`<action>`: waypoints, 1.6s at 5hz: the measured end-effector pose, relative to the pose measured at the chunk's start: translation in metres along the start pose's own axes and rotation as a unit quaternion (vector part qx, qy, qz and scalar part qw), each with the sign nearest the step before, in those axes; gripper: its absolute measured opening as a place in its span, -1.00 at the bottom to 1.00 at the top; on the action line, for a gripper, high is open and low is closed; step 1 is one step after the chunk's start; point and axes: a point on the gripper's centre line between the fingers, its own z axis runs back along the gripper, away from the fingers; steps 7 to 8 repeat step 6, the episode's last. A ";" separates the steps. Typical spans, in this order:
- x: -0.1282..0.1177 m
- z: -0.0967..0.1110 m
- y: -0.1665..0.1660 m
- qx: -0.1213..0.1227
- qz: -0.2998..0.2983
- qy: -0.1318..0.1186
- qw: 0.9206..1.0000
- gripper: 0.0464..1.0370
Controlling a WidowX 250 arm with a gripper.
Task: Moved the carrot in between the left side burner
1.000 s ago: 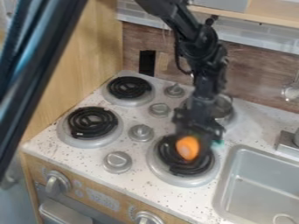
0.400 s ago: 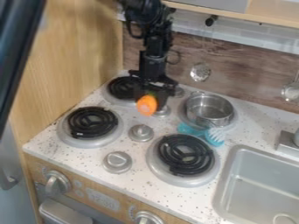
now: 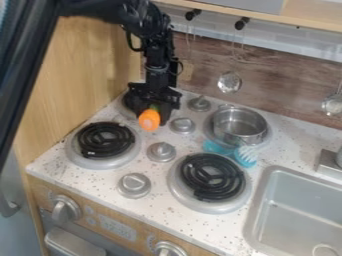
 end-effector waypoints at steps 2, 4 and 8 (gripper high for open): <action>-0.001 -0.013 -0.002 -0.004 -0.007 0.007 1.000 0.93; -0.024 0.017 -0.010 -0.003 -0.035 -0.008 0.999 0.93; -0.056 0.044 -0.021 -0.012 -0.058 -0.033 0.998 0.92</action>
